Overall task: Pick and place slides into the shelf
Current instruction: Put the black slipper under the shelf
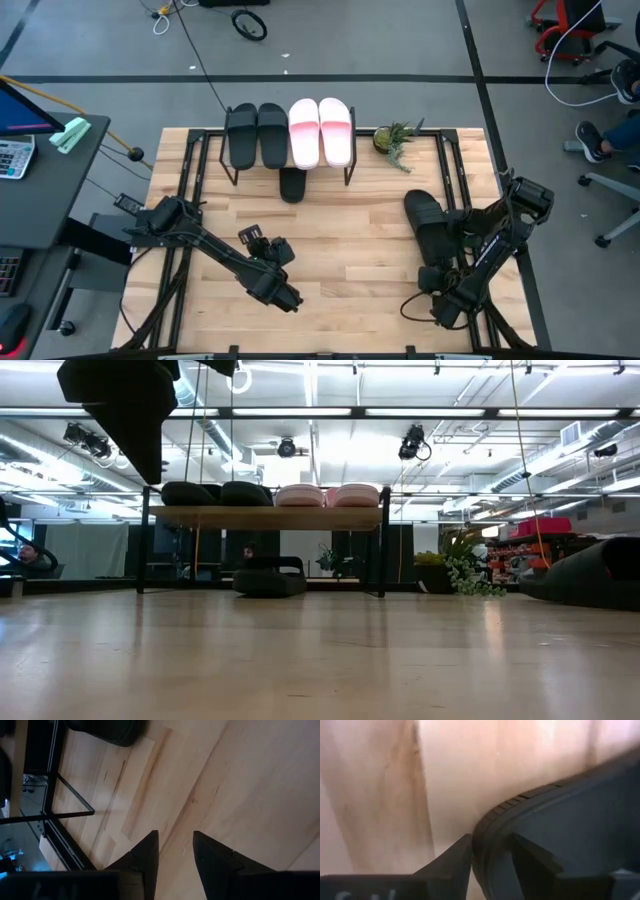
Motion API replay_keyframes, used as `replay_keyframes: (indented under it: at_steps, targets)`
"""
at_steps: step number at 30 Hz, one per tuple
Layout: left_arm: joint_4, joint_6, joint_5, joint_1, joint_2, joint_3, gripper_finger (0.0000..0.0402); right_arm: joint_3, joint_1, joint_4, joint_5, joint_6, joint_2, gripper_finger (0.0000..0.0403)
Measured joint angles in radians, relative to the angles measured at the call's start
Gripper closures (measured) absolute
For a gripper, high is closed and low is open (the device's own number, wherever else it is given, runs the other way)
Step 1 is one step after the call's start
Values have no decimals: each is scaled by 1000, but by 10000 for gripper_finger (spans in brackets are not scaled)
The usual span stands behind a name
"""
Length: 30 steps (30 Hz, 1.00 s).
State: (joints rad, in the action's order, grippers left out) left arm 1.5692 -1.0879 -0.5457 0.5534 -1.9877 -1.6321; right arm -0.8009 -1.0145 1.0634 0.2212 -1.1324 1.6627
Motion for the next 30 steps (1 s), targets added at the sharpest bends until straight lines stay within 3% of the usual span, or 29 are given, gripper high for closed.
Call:
replay_keyframes:
  at_steps: [10,13,16,18,20,23,25,30]
  targets:
    - [1,48,0,0,2,0,270,-46,6,12,140,-208,-19,386]
    - [1,49,-2,0,18,1,266,-72,20,-16,255,-214,-19,384]
    - [2,52,-13,-1,58,1,262,-137,53,-91,461,-173,-20,390]
    - [1,52,-25,-2,92,1,260,-185,89,-179,594,-49,-20,390]
    - [2,40,-51,-2,139,1,258,-228,136,-339,656,174,-20,390]
    - [2,15,-65,0,217,1,255,-272,220,-636,640,576,-4,390]
    - [2,1,-69,0,271,1,256,-300,276,-776,607,754,20,390]
    - [1,27,-91,1,378,0,264,-399,395,-788,563,876,139,391]
